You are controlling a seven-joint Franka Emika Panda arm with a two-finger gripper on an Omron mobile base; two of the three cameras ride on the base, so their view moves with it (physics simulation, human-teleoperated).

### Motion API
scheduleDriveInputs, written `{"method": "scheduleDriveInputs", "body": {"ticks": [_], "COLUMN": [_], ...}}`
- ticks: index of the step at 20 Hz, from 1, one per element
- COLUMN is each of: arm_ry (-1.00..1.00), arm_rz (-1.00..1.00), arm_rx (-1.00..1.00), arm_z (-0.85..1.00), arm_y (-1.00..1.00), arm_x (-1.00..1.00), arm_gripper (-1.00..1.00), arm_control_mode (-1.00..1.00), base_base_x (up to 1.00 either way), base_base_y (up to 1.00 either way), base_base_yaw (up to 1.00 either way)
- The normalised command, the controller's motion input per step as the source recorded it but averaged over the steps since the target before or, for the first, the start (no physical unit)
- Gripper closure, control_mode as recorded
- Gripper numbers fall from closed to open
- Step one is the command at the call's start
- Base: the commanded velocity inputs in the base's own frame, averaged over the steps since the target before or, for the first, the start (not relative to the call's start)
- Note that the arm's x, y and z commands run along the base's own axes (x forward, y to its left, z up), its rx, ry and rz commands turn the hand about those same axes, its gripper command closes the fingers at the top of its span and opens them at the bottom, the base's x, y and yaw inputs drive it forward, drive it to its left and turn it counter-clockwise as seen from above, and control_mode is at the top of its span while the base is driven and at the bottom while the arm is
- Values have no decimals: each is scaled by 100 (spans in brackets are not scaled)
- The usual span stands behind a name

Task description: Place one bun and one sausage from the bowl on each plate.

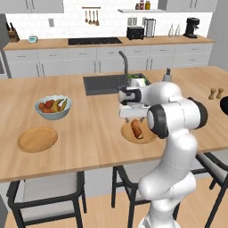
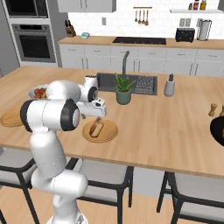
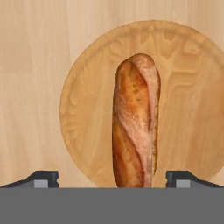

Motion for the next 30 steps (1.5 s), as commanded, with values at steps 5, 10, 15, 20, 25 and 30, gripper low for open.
{"method": "scheduleDriveInputs", "body": {"ticks": [5,10,15,20,25,30], "arm_ry": [-8,-22,-18,-8,-1,5], "arm_rz": [0,0,0,-1,0,-2], "arm_rx": [-17,-7,1,7,13,0], "arm_z": [93,72,23,2,-4,-12], "arm_y": [3,0,0,-24,-33,-26], "arm_x": [-59,-100,-100,-100,-54,-8], "arm_gripper": [-100,-100,-100,-100,-100,-100], "arm_control_mode": [-100,-100,-100,-100,-100,-100], "base_base_x": [0,0,0,0,0,0], "base_base_y": [0,0,0,0,0,0], "base_base_yaw": [0,0,0,0,0,0]}}
